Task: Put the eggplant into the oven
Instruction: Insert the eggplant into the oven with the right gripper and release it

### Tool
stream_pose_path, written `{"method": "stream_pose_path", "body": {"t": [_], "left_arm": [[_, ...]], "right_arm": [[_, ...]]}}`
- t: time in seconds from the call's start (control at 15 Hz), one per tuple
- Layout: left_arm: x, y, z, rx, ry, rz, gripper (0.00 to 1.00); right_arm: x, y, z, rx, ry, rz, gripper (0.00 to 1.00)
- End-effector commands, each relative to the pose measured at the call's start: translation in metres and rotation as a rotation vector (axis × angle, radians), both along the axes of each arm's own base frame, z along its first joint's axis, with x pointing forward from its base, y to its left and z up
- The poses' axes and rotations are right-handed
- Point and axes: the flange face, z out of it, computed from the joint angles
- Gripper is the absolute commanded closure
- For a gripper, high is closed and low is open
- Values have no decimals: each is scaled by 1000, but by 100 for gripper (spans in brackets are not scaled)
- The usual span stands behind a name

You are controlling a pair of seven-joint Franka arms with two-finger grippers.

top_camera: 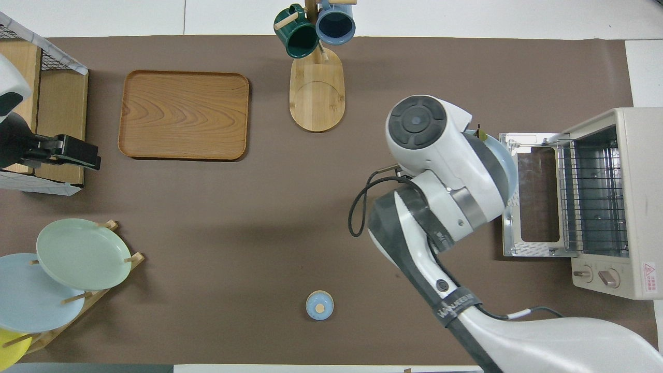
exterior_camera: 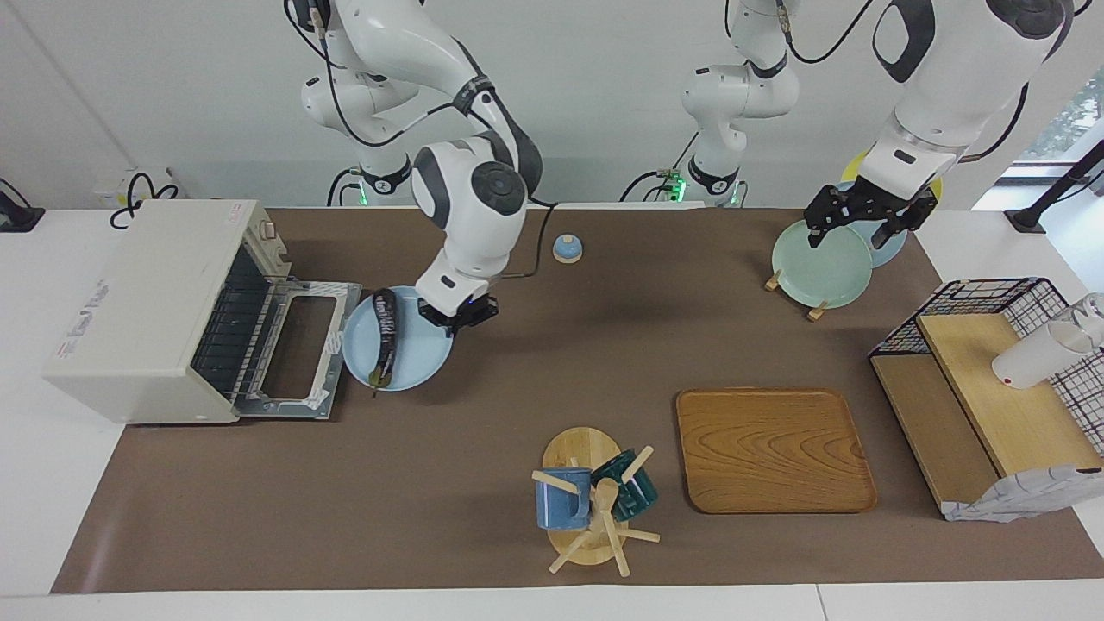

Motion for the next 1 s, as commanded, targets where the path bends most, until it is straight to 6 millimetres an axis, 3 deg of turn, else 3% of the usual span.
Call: {"method": "stream_pose_path", "body": {"t": [0.0,0.6,0.73,0.93], "left_arm": [[-1,2,2,-5,13,14,0],[-3,10,7,-5,6,28,0],[-3,11,6,-5,6,30,0],[-2,17,6,-5,5,37,0]], "right_arm": [[-25,-61,8,2,21,40,100],[-25,-210,-12,41,82,87,100],[-26,-225,-13,43,93,88,100],[-28,-229,-16,45,98,81,100]]}}
